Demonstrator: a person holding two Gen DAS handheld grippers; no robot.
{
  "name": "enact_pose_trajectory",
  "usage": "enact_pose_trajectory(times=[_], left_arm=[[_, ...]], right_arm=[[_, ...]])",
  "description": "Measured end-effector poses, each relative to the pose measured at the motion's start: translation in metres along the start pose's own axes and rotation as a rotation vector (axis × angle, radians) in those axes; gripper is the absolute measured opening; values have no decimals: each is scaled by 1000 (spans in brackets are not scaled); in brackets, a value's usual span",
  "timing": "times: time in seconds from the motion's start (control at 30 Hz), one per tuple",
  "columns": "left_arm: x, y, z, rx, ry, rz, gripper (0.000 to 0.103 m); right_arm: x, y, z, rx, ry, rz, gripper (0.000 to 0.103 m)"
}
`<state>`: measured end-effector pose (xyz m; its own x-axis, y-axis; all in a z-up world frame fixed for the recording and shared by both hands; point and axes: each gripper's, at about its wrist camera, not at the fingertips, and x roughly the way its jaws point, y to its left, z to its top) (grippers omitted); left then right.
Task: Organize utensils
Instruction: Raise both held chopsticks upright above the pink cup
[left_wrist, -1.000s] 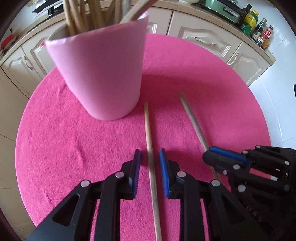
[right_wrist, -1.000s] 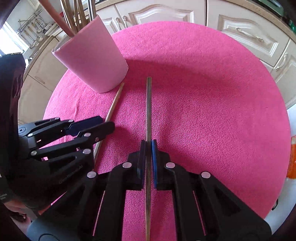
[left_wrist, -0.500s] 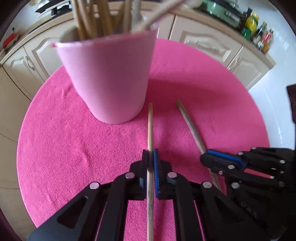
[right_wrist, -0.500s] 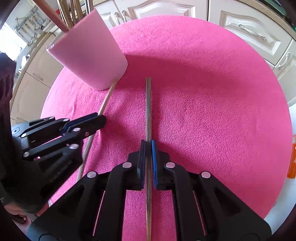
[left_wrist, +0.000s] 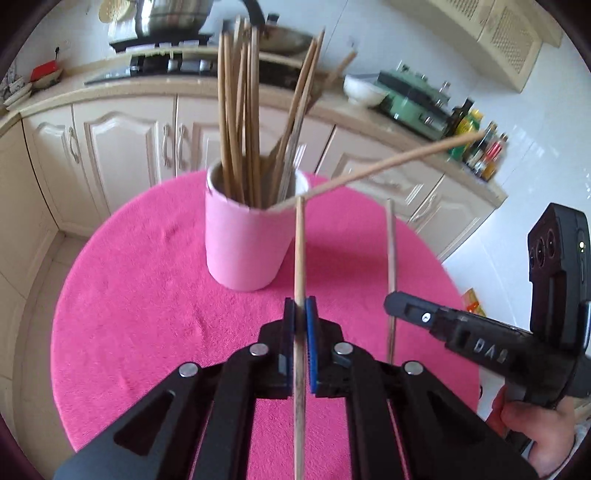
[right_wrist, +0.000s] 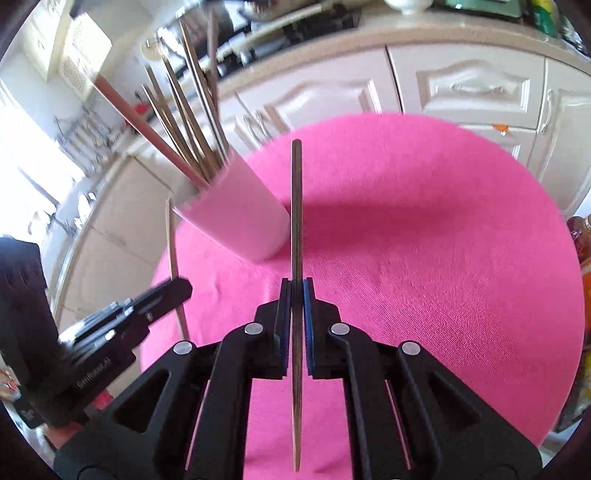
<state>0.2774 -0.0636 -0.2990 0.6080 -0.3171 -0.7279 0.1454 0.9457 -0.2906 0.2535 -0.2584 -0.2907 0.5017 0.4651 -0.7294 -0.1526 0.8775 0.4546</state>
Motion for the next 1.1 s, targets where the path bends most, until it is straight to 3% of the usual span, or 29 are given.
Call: enact_pose_trajectory(times=[0.37, 0.57, 0.77, 0.93, 1.1], left_arm=[[-96, 12, 41, -31, -311, -6, 6], [-122, 13, 71, -45, -422, -5, 6], [-123, 21, 102, -70, -490, -2, 6], [-112, 35, 118, -108, -524, 14, 6], [-100, 49, 132, -166, -552, 22, 6]], right_arm=[[-98, 56, 22, -33, -383, 80, 7], [-115, 85, 46, -113, -534, 115, 7], [-103, 108, 73, -145, -613, 153, 7], [-80, 120, 88, -153, -626, 171, 7], [-60, 129, 98, -181, -654, 146, 7]])
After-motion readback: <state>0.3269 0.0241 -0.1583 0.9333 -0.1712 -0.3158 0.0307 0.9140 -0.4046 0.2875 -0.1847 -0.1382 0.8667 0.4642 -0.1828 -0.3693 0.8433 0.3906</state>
